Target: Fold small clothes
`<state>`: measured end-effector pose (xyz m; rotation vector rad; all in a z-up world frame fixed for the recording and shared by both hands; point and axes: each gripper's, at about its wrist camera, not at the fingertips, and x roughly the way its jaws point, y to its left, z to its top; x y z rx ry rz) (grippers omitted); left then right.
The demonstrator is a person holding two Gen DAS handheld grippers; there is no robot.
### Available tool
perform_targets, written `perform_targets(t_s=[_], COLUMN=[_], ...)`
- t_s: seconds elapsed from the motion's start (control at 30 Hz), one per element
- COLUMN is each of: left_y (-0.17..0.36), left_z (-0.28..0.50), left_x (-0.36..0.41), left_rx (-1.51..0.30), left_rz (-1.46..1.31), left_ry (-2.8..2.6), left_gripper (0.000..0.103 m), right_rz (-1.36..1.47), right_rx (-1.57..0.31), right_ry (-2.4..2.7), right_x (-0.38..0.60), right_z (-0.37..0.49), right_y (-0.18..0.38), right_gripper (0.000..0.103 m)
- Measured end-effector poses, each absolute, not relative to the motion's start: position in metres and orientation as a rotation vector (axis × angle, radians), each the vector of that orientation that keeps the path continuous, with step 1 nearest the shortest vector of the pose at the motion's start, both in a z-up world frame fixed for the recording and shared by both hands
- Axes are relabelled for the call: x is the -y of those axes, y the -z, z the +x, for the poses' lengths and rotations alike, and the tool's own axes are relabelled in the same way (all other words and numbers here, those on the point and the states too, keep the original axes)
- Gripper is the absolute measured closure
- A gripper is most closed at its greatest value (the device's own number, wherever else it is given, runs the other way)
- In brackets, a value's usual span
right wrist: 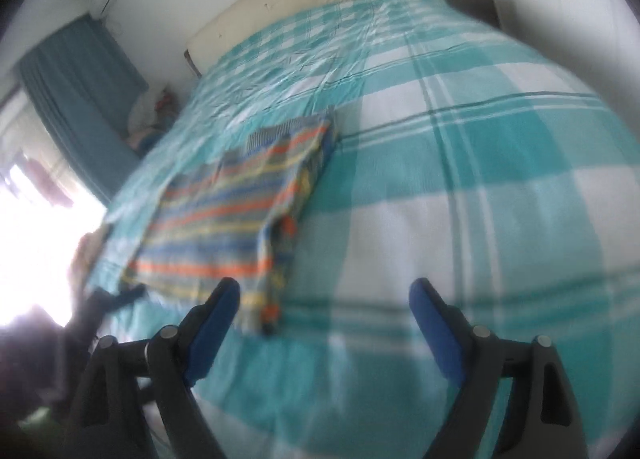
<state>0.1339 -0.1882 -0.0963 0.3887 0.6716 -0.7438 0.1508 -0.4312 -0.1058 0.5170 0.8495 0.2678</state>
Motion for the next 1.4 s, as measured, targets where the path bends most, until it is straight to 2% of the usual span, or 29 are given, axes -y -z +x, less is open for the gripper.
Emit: perform_targets(t_s=[0.03, 0.1, 0.17, 0.2, 0.23, 0.27, 0.3, 0.37, 0.4, 0.43, 0.6, 0.7, 0.83, 0.97, 1.13, 1.2, 1.23, 1.3, 1.37, 1.4], left_y=[0.100, 0.106, 0.112, 0.113, 0.112, 0.110, 0.108, 0.103, 0.098, 0.093, 0.064, 0.049, 0.046, 0.063, 0.099, 0.110, 0.113, 0.108, 0.098, 0.092], left_z=[0.139, 0.144, 0.150, 0.153, 0.156, 0.159, 0.163, 0.168, 0.168, 0.167, 0.160, 0.161, 0.171, 0.181, 0.191, 0.196, 0.195, 0.191, 0.186, 0.182], left_x=[0.198, 0.214, 0.225, 0.226, 0.224, 0.222, 0.218, 0.203, 0.195, 0.186, 0.122, 0.068, -0.001, -0.056, -0.093, -0.099, -0.102, -0.108, -0.113, -0.117], left_rx=[-0.673, -0.679, -0.698, -0.706, -0.708, -0.711, -0.713, -0.707, -0.694, -0.677, -0.629, -0.634, -0.701, -0.763, -0.853, -0.902, -0.915, -0.914, -0.872, -0.840], left_rz=[0.401, 0.443, 0.479, 0.468, 0.449, 0.426, 0.398, 0.307, 0.273, 0.242, 0.044, -0.089, -0.236, -0.311, -0.403, -0.407, -0.409, -0.438, -0.409, -0.396], left_ry=[0.771, 0.807, 0.830, 0.845, 0.852, 0.850, 0.841, 0.857, 0.858, 0.852, 0.787, 0.716, 0.613, 0.483, 0.372, 0.331, 0.309, 0.307, 0.280, 0.267], left_gripper=[0.005, 0.013, 0.036, 0.041, 0.057, 0.080, 0.088, 0.094, 0.094, 0.095, 0.095, 0.095, 0.095, 0.095, 0.093, 0.080, 0.075, 0.068, 0.039, 0.033], right_rz=[0.551, 0.602, 0.612, 0.622, 0.634, 0.643, 0.651, 0.685, 0.680, 0.654, 0.563, 0.501, 0.422, 0.355, 0.285, 0.350, 0.403, 0.470, 0.492, 0.483], right_rx=[-0.876, -0.938, -0.965, -0.989, -1.006, -1.011, -1.008, -1.019, -1.032, -1.032, -0.925, -0.893, -0.892, -0.938, -1.023, -1.034, -1.032, -1.001, -0.951, -0.932], right_ry=[-0.298, -0.348, -0.376, -0.397, -0.409, -0.413, -0.412, -0.408, -0.394, -0.383, -0.451, -0.519, -0.611, -0.647, -0.633, -0.663, -0.687, -0.691, -0.695, -0.689], right_x=[0.434, 0.438, 0.438, 0.436, 0.434, 0.432, 0.430, 0.427, 0.423, 0.418, 0.380, 0.328, 0.242, 0.159, 0.088, 0.080, 0.078, 0.082, 0.097, 0.105], right_z=[0.169, 0.206, 0.244, 0.264, 0.278, 0.291, 0.303, 0.321, 0.327, 0.329, 0.322, 0.326, 0.348, 0.374, 0.400, 0.403, 0.404, 0.399, 0.387, 0.381], right_y=[0.108, 0.115, 0.119, 0.123, 0.126, 0.129, 0.132, 0.139, 0.141, 0.138, 0.079, 0.039, 0.015, 0.023, 0.068, 0.085, 0.091, 0.092, 0.081, 0.074], right_gripper=[0.033, 0.036, 0.039, 0.040, 0.042, 0.044, 0.047, 0.063, 0.093, 0.095, 0.096, 0.095, 0.095, 0.095, 0.095, 0.086, 0.074, 0.063, 0.063, 0.063])
